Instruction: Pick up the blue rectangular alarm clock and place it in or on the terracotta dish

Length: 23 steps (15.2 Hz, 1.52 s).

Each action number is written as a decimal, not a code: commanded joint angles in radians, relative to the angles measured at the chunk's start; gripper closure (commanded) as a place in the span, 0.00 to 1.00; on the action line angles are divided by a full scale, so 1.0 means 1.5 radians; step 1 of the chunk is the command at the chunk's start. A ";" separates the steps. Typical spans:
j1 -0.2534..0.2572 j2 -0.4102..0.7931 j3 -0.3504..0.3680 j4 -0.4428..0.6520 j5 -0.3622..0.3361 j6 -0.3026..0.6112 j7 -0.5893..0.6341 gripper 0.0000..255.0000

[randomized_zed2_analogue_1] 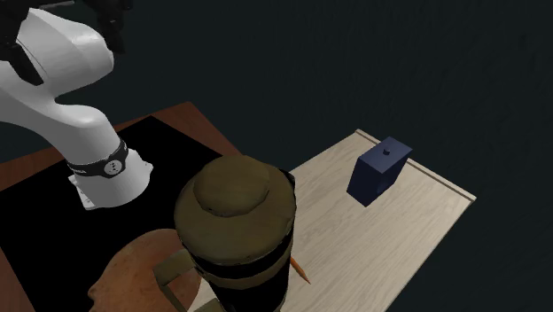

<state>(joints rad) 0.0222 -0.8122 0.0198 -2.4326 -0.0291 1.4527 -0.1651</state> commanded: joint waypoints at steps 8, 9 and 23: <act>0.042 0.146 0.005 0.021 0.005 0.148 -0.068 0.00; 0.048 0.168 0.007 0.027 0.006 0.167 -0.078 0.00; 0.116 0.471 0.048 0.181 0.015 0.366 -0.204 0.00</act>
<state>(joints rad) 0.1910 -0.1550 0.0880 -2.1737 -0.0086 1.9923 -0.4570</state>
